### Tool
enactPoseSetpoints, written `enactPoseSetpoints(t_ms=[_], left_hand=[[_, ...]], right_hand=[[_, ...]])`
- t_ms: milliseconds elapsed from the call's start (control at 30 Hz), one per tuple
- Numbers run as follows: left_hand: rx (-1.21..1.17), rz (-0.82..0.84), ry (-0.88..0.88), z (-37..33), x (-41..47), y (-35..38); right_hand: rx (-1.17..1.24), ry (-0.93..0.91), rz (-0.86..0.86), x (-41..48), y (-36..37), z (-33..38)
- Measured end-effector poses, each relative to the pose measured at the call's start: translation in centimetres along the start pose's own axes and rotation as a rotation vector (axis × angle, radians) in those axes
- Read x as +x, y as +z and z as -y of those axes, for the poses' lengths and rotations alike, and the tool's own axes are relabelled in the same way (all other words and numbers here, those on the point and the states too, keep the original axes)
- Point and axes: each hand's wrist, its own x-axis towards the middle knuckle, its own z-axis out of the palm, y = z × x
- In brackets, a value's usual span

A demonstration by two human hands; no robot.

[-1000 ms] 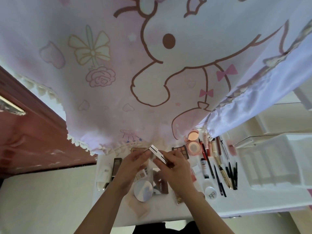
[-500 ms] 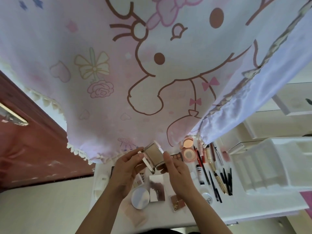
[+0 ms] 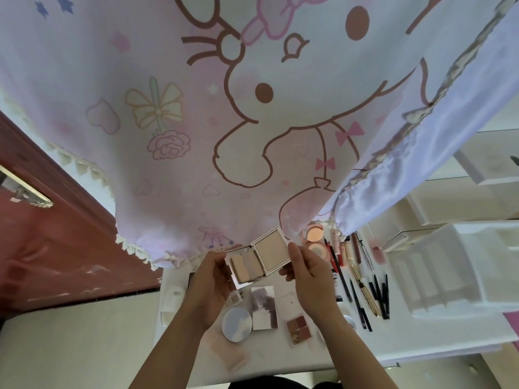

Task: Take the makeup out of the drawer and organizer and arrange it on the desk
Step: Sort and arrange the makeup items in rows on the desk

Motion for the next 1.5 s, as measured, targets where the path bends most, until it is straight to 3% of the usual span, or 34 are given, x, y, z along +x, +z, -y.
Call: enactPoseSetpoints(t_ms=[167,400,633,833,967,1167,1367,1500], left_hand=[[0.259,-0.025,0.041,-0.1,0.1,-0.2],[0.394,0.004,0.027,0.7,0.5,-1.0],[0.278,0.056,-0.027,1.5,0.6,-1.7],[0.292,0.026,-0.081,1.9,0.9,-1.8],[0.215,-0.020,-0.122,2.0,1.6,-2.5],[0.219,-0.211,-0.130,3.2,3.3,-2.8],[0.389,-0.283,-0.043,3.8,6.9,-2.4],[0.696,-0.273,0.039,3.6,11.4,-2.4]], right_hand=[[-0.093,-0.087,-0.009,0.0,-0.2,0.0],[-0.125,-0.148,0.036,0.3,-0.2,0.3],[-0.104,-0.072,0.001,2.1,-0.1,0.4],[-0.194,-0.070,0.082,2.9,-0.1,-0.2],[-0.120,0.095,0.069,2.9,0.1,-1.2],[0.232,0.475,0.151,1.6,0.6,-3.8],[-0.079,0.629,0.296,1.5,1.1,-6.7],[-0.203,0.610,0.337,3.1,2.1,-9.0]])
